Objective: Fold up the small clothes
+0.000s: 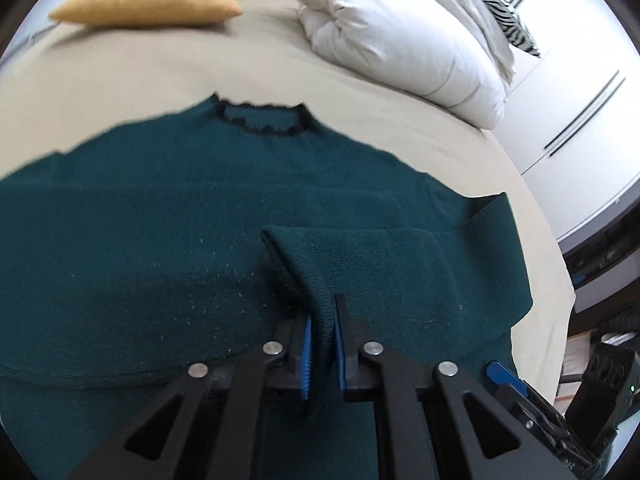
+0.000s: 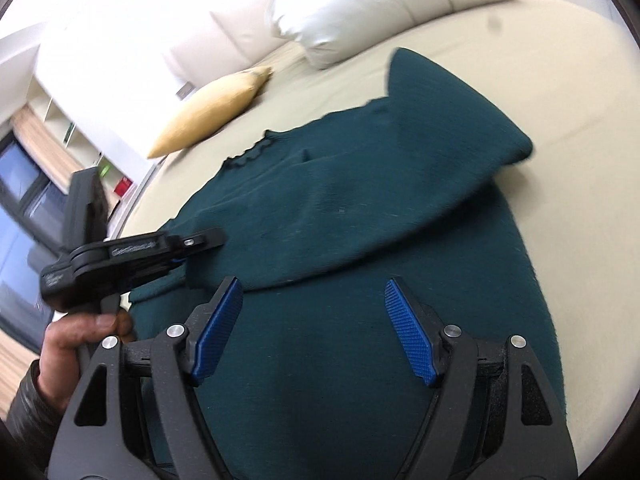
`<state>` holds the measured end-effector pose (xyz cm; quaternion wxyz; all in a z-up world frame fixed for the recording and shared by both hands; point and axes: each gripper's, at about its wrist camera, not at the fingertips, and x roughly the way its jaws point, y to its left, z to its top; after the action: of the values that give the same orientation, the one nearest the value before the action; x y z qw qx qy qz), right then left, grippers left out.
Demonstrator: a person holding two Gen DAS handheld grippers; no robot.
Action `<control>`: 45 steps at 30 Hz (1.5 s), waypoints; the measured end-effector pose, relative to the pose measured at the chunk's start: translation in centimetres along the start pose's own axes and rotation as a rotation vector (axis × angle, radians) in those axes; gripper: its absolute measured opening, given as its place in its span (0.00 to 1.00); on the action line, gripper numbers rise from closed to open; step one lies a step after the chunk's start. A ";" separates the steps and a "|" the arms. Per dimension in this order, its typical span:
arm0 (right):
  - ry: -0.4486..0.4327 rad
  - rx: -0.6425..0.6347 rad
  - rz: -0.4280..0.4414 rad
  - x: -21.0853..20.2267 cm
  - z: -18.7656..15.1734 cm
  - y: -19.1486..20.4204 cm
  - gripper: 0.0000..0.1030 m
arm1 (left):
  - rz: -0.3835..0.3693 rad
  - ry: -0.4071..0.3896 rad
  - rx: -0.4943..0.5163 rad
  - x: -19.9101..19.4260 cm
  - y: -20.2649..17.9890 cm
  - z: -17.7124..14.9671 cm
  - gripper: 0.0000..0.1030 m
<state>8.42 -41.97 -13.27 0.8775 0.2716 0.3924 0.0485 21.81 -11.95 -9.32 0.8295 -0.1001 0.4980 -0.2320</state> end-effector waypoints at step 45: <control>0.012 0.095 -0.201 8.6 16.3 -12.3 0.04 | 0.030 -0.143 -0.074 -0.2 10.3 0.7 0.09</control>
<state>24.40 -56.98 -16.49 0.8615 0.2719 0.4249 -0.0568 25.27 -2.96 -12.95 0.8621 -0.1395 0.4473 -0.1932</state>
